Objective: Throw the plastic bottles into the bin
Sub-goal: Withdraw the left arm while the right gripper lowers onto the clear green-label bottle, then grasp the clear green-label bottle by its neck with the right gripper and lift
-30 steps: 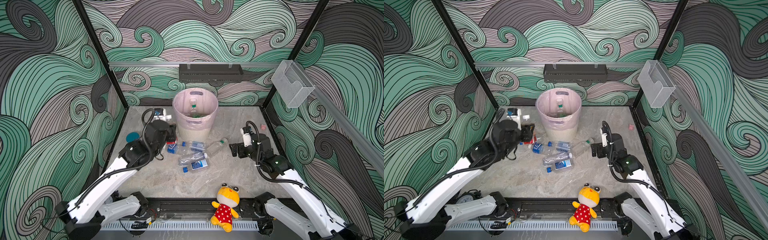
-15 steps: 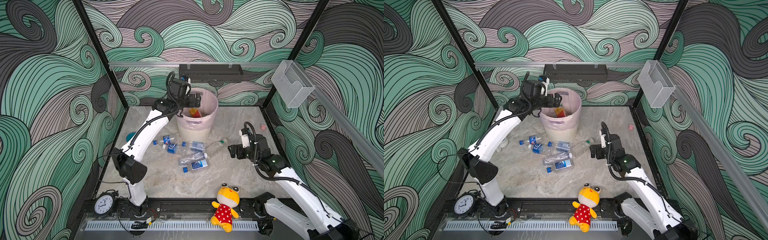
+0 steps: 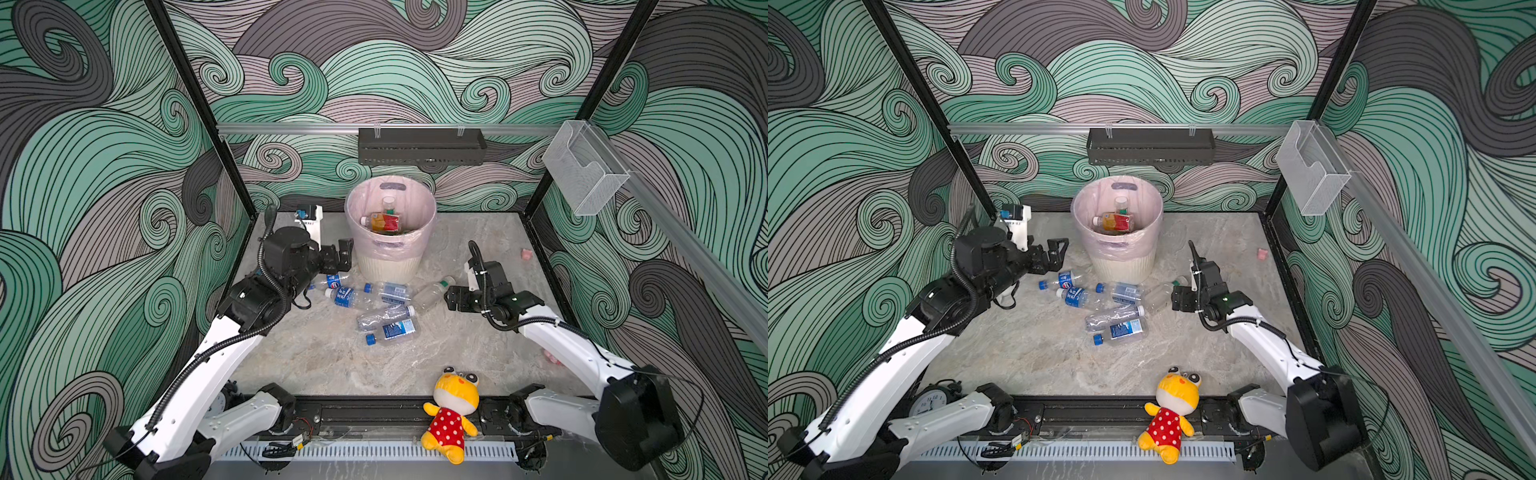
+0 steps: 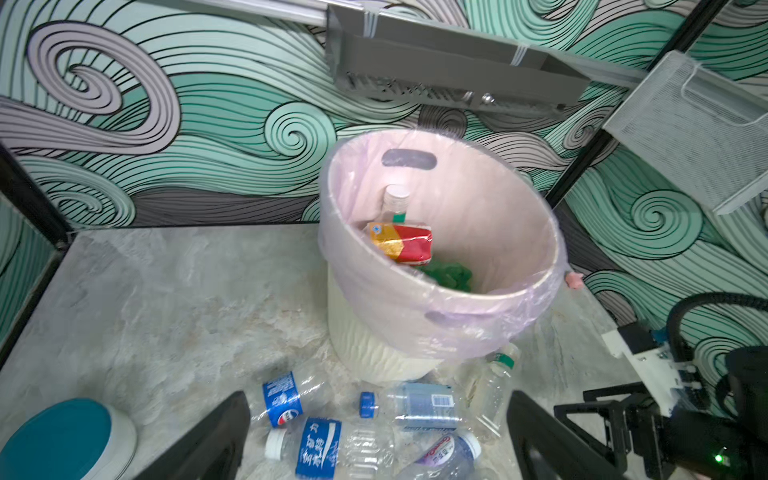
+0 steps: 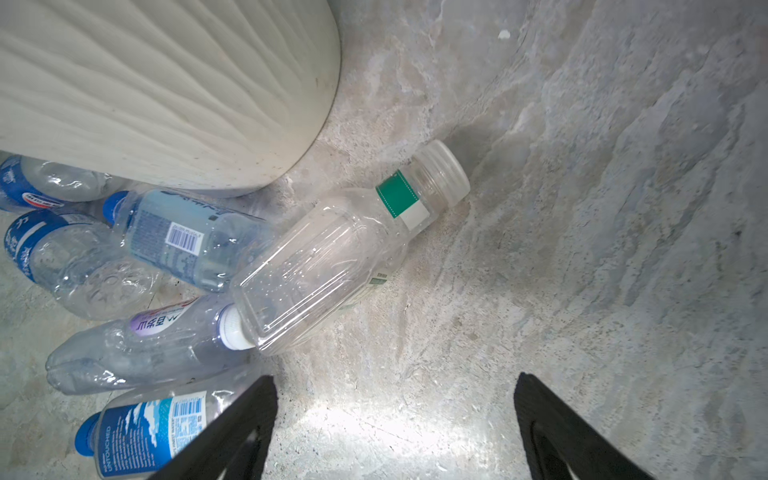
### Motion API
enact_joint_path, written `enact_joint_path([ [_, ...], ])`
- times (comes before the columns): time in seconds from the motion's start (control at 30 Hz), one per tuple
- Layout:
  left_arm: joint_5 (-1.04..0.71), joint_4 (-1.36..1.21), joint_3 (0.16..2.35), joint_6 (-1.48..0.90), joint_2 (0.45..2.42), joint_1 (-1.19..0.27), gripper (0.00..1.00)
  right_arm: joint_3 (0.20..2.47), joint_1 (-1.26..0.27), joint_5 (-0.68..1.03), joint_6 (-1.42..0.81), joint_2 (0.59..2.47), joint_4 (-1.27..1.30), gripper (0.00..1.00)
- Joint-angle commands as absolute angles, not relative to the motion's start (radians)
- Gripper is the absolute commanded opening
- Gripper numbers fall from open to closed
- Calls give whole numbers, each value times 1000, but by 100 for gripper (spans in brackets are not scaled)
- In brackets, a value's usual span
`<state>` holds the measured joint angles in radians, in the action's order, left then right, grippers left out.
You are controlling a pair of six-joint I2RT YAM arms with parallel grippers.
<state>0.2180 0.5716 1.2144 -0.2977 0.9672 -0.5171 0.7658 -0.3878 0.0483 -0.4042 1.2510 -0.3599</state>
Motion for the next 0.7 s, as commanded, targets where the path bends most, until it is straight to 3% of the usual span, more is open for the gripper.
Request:
enact_joint_path([
  [0.0,297,636,1124,-308,893,-509,98,804,-401,66,-511,1302,-262,89],
  [0.47,367,777,908,-359,613,-506,98,917,-459,32,-584,1608,-179,91],
  [0.67,380,804,894,-358,584,-507,98,946,-454,-15,-532,1659,-237,82],
])
